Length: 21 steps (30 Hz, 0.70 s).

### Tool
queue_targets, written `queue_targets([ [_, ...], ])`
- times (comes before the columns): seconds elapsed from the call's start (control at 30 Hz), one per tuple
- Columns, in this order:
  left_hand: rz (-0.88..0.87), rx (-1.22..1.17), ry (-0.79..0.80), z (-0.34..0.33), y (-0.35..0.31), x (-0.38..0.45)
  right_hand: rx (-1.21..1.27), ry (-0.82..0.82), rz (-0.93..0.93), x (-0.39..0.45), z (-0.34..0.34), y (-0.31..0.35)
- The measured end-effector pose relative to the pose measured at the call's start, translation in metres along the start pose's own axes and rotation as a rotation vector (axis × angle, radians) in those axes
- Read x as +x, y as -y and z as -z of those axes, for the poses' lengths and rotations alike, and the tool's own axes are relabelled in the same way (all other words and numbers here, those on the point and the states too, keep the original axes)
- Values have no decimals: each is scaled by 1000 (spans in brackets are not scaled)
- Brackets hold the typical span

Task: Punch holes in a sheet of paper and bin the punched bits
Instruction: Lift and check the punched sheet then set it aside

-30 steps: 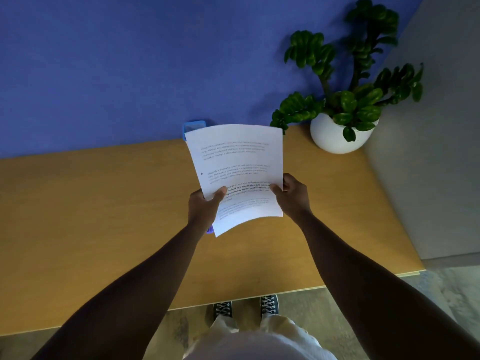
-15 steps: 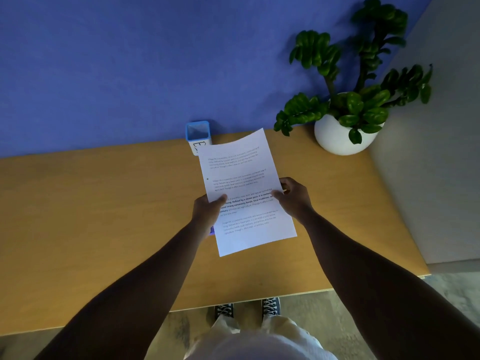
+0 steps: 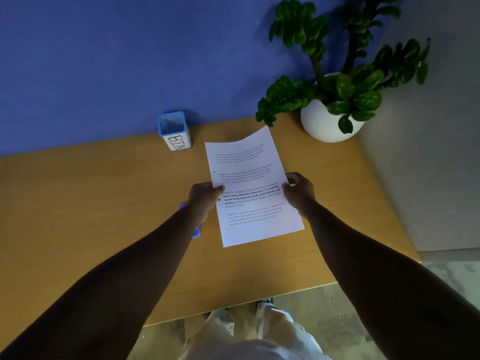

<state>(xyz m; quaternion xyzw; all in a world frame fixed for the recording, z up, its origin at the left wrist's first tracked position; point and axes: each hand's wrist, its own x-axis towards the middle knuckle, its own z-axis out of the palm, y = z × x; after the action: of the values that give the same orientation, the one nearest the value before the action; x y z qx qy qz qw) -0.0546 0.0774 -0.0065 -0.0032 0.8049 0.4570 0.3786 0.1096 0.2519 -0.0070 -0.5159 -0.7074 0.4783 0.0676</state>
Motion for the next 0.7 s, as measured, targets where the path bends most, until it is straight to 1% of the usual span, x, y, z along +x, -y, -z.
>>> queue_targets([
  [0.4,45,-71,33,-43,-25,50,40,-112,-102,69,22,-1],
  [0.6,65,-110,74,-63,-46,73,-7,-156,-97,102,32,1],
  [0.7,50,-123,79,-70,-53,83,11,-175,-110,117,35,3],
])
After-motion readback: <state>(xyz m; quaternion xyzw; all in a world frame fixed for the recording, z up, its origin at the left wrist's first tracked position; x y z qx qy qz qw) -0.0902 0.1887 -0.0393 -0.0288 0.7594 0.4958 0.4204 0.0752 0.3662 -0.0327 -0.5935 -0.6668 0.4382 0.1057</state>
